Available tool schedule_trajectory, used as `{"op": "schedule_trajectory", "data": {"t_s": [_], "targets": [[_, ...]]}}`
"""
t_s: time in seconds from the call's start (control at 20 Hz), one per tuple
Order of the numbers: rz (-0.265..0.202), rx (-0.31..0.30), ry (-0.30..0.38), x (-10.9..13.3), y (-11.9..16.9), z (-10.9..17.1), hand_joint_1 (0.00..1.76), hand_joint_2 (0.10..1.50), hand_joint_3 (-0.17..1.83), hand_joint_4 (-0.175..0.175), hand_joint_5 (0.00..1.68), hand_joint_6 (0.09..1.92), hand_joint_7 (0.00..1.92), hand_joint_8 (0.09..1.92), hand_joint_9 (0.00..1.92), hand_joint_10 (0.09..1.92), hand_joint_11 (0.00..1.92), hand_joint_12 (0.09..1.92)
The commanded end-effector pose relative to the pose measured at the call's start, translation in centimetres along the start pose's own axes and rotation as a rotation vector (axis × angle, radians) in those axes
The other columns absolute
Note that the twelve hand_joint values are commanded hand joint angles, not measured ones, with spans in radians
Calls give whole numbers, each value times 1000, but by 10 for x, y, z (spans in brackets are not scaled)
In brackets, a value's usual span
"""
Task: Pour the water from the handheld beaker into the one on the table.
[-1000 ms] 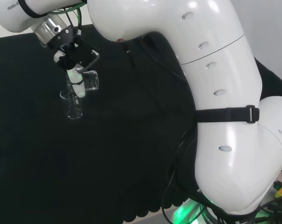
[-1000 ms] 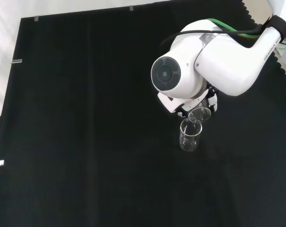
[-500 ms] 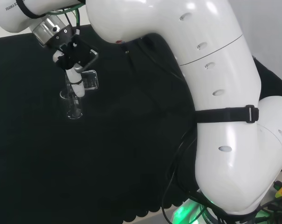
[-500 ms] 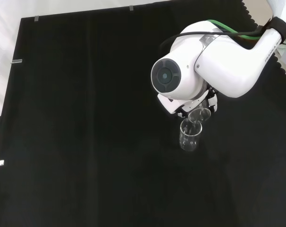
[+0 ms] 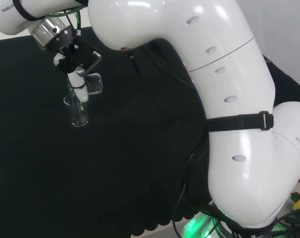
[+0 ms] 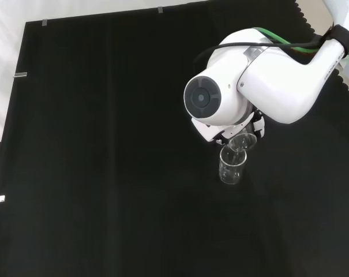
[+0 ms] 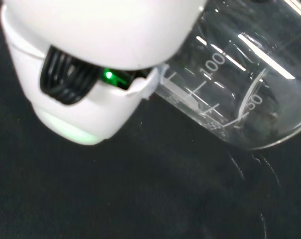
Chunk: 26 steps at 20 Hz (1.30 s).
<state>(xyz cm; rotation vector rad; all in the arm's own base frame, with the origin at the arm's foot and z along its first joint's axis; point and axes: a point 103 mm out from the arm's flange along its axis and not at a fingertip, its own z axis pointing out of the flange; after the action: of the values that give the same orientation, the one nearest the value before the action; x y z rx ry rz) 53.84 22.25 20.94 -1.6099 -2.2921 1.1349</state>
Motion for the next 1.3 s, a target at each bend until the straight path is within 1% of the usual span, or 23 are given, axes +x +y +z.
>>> {"op": "schedule_trajectory", "data": {"t_s": [0.05,0.45,0.65,1.3], "targets": [[-14,-2,-12,3,0,-2,1440,556,690,-175,1438,327,1637,87,1447,371,1276,705],[-7,12,-17,-5,-2,2,1440,555,690,-175,1437,329,1637,87,1446,374,1277,704],[2,25,-34,3,-2,-3,1440,556,690,-175,1437,331,1637,87,1445,376,1277,704],[2,33,-46,0,-2,-2,1440,555,691,-175,1435,334,1637,87,1445,375,1279,703]]}}
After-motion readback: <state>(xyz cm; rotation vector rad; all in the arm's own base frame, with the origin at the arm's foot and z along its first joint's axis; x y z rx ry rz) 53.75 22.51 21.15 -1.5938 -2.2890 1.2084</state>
